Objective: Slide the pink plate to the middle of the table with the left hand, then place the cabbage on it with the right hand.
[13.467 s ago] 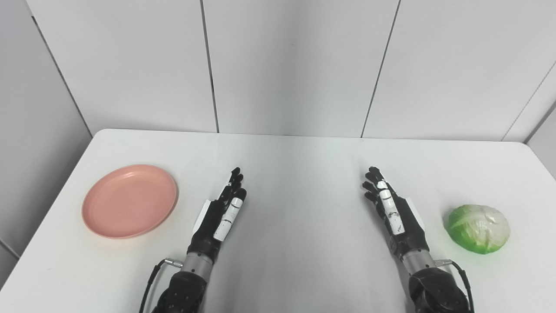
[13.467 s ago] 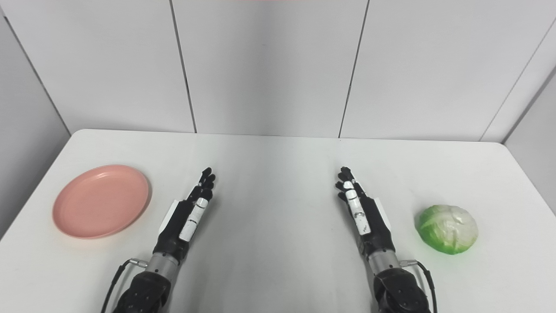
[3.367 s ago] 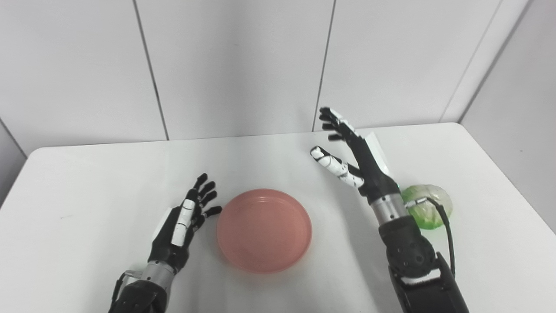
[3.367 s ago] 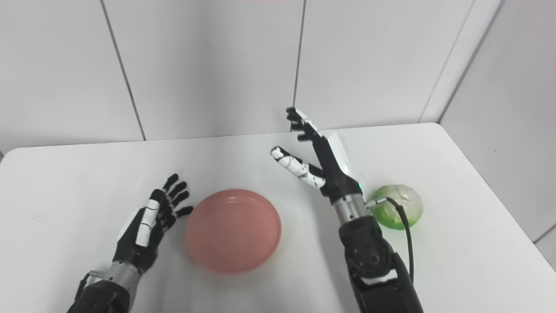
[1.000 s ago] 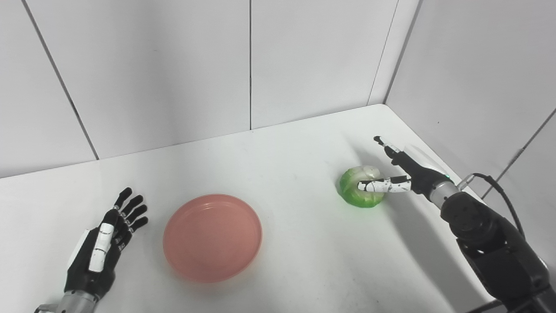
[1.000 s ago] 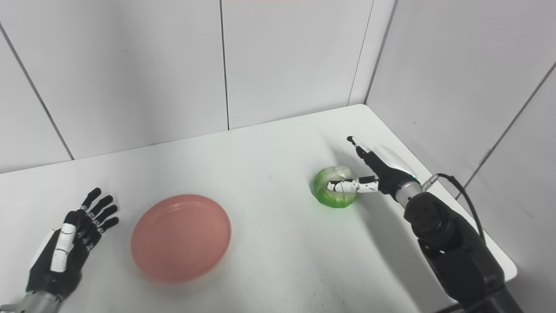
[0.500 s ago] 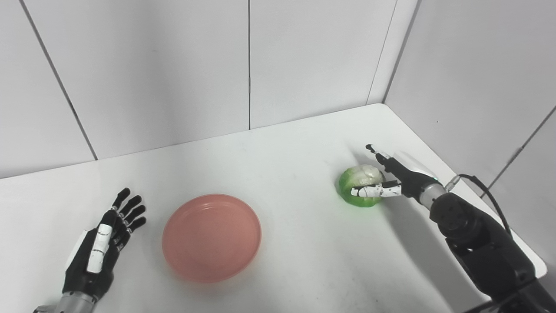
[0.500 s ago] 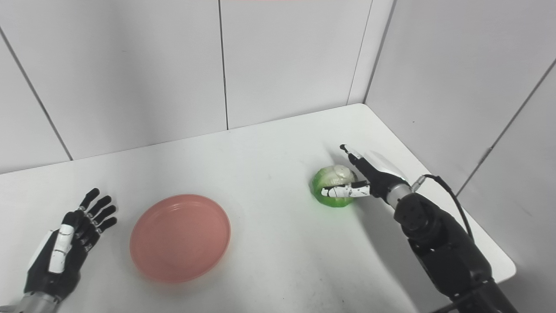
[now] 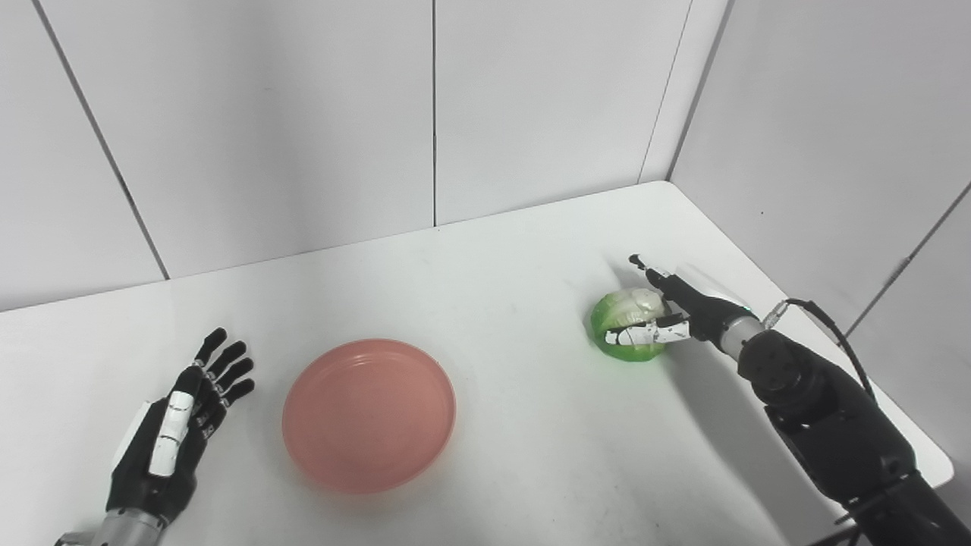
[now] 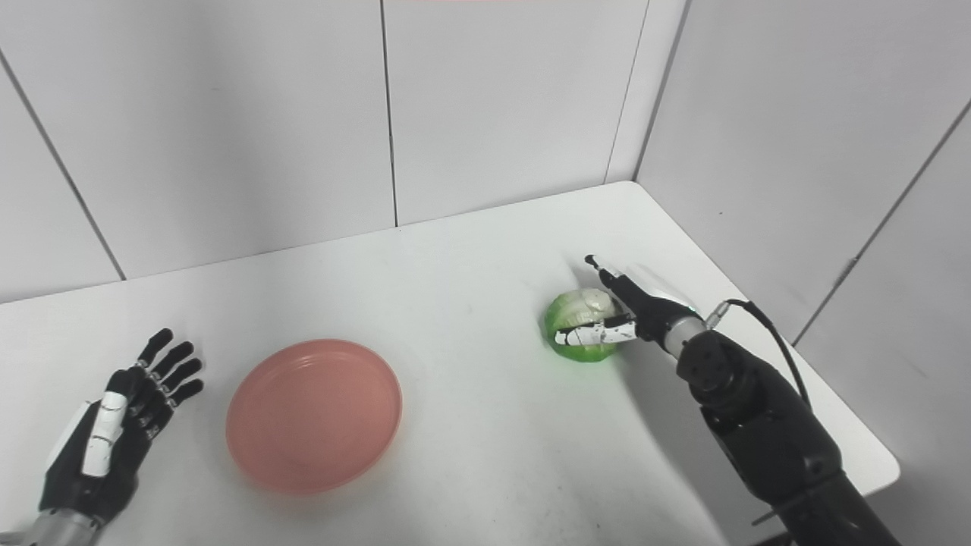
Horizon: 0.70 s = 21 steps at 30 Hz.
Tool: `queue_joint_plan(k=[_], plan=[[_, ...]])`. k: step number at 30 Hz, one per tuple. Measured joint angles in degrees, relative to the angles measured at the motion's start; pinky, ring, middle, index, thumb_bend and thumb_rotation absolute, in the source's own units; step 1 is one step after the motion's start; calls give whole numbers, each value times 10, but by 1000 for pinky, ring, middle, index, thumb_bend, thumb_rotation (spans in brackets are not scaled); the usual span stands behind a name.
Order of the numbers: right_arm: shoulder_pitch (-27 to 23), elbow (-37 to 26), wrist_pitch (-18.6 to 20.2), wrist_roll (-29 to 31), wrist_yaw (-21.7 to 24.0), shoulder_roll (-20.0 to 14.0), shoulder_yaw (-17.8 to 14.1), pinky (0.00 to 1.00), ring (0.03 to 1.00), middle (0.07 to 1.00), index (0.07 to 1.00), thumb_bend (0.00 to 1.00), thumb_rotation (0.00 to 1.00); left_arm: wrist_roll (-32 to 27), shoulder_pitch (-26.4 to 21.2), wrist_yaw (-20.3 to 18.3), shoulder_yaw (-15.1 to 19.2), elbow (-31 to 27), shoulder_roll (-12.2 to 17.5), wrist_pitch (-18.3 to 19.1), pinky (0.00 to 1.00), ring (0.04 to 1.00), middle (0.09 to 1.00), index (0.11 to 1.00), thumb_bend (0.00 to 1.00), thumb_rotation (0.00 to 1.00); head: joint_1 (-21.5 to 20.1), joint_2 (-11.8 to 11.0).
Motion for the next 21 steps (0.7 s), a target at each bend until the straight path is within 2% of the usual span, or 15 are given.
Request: queue_joint_plan(k=[6, 10, 11, 12, 13, 15, 21], plan=[[-5, 15, -14, 18, -4, 1, 0, 885, 920, 925, 915, 1000, 347, 0, 2, 1, 0, -7, 0, 4, 903, 923, 939, 947, 785, 919, 2, 2], [-8, 15, -14, 15, -6, 1, 6, 826, 838, 826, 815, 1000, 197, 0, 2, 1, 0, -7, 1, 4, 895, 918, 935, 944, 795, 921, 3, 3], [-10, 14, -13, 13, -8, 1, 8, 694, 701, 707, 706, 891, 64, 0, 2, 1, 0, -7, 1, 4, 892, 916, 933, 942, 795, 914, 3, 3], [-11, 15, -14, 11, -9, 1, 9, 670, 677, 686, 686, 871, 41, 0, 2, 1, 0, -7, 1, 4, 891, 915, 933, 942, 795, 913, 3, 3], [-13, 16, -16, 9, -11, 1, 10, 604, 600, 588, 591, 704, 20, 0, 2, 1, 0, -6, 1, 4, 893, 916, 933, 941, 797, 910, 3, 3], [-14, 19, -25, 6, -25, 2, 10, 516, 511, 496, 513, 566, 4, 0, 2, 1, 0, -6, 1, 4, 898, 918, 933, 942, 798, 907, 3, 3], [-14, 24, -48, 5, -49, 18, 9, 452, 463, 450, 504, 530, 0, 0, 2, 1, 0, -7, 1, 5, 902, 923, 938, 946, 799, 915, 4, 4]])
